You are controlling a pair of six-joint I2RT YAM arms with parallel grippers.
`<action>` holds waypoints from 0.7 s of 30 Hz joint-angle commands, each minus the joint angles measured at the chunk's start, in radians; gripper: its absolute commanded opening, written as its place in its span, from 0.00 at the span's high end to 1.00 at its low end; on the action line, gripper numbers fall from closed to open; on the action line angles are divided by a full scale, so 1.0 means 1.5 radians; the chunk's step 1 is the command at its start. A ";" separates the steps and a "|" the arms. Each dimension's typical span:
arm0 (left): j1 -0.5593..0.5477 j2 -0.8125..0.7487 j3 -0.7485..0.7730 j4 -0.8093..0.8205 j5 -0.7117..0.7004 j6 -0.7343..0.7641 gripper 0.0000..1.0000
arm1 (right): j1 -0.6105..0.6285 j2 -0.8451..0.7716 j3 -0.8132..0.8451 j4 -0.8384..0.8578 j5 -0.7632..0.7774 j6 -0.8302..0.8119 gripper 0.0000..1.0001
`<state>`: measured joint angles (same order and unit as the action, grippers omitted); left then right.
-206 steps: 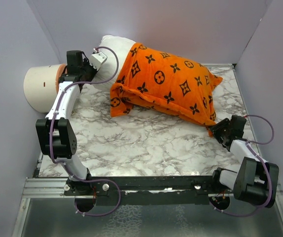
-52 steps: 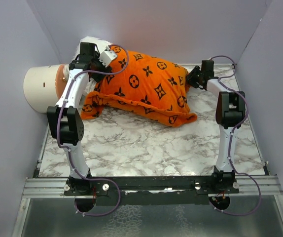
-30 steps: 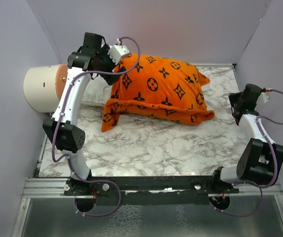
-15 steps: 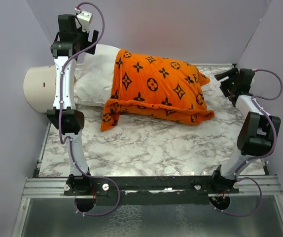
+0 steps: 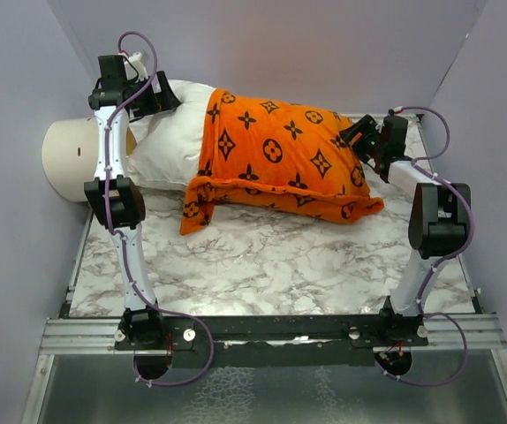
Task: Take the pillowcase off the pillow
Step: Remove the pillow from the pillowcase.
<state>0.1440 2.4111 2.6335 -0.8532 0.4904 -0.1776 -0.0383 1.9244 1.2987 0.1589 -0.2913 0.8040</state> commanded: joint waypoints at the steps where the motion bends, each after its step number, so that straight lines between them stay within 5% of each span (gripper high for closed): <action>1: -0.012 0.020 0.008 0.034 0.308 -0.079 0.01 | 0.043 -0.011 -0.048 0.068 -0.052 -0.032 0.37; 5: -0.022 -0.007 -0.019 0.097 0.444 -0.145 0.07 | 0.087 -0.066 -0.147 0.120 -0.056 -0.044 0.53; 9: -0.036 -0.050 -0.040 0.079 0.451 -0.124 0.16 | 0.155 -0.148 -0.290 0.163 -0.043 -0.040 0.58; 11: -0.040 -0.059 -0.026 0.053 0.436 -0.087 0.30 | 0.206 -0.188 -0.350 0.173 -0.028 -0.036 0.58; 15: -0.039 -0.064 0.026 -0.005 0.359 0.004 0.81 | 0.255 -0.274 -0.458 0.177 -0.003 -0.002 0.45; 18: -0.040 -0.079 0.031 -0.036 0.307 0.074 1.00 | 0.251 -0.357 -0.477 0.091 0.063 -0.029 0.28; 21: -0.047 -0.109 -0.003 -0.034 0.247 0.146 1.00 | 0.212 -0.426 -0.460 -0.005 0.072 -0.075 0.20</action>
<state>0.1349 2.3753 2.6362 -0.8303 0.9115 -0.1123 0.3054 1.3952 0.5930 0.3595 -0.1726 0.7731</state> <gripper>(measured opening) 0.052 0.751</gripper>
